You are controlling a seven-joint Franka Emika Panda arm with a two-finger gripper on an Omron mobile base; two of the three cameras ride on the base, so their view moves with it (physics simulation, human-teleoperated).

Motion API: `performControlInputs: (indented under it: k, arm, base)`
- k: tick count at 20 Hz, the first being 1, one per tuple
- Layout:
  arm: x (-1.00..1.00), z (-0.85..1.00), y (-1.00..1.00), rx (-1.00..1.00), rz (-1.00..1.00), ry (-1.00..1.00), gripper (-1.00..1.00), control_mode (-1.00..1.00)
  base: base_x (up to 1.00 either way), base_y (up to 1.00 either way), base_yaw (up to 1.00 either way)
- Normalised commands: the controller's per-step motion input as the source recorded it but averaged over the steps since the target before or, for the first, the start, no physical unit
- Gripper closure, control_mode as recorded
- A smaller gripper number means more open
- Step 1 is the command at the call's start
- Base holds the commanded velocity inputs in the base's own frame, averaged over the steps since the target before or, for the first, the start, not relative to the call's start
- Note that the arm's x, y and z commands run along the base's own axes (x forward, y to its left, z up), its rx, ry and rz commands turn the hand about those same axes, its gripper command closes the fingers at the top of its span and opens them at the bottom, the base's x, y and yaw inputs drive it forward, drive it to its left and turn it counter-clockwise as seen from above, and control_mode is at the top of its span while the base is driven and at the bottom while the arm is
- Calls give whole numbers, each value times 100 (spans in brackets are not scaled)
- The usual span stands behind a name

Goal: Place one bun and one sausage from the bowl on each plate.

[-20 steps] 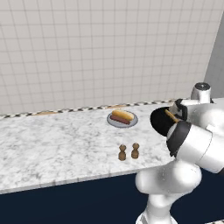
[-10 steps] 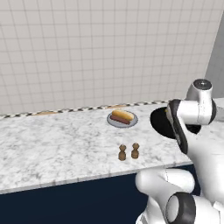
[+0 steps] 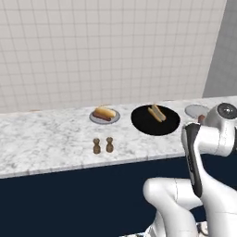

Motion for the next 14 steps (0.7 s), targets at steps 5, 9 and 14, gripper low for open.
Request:
performControlInputs:
  k: [5, 9, 14]
  arm:
    - [0, 0, 0, 0, 0, 0, 100, 100]
    - [0, 0, 0, 0, 0, 0, 100, 100]
    - [0, 0, 0, 0, 0, 0, 100, 100]
  base:
    - [10, -100, -2]
    - [66, -59, 6]
    - [29, -39, 13]
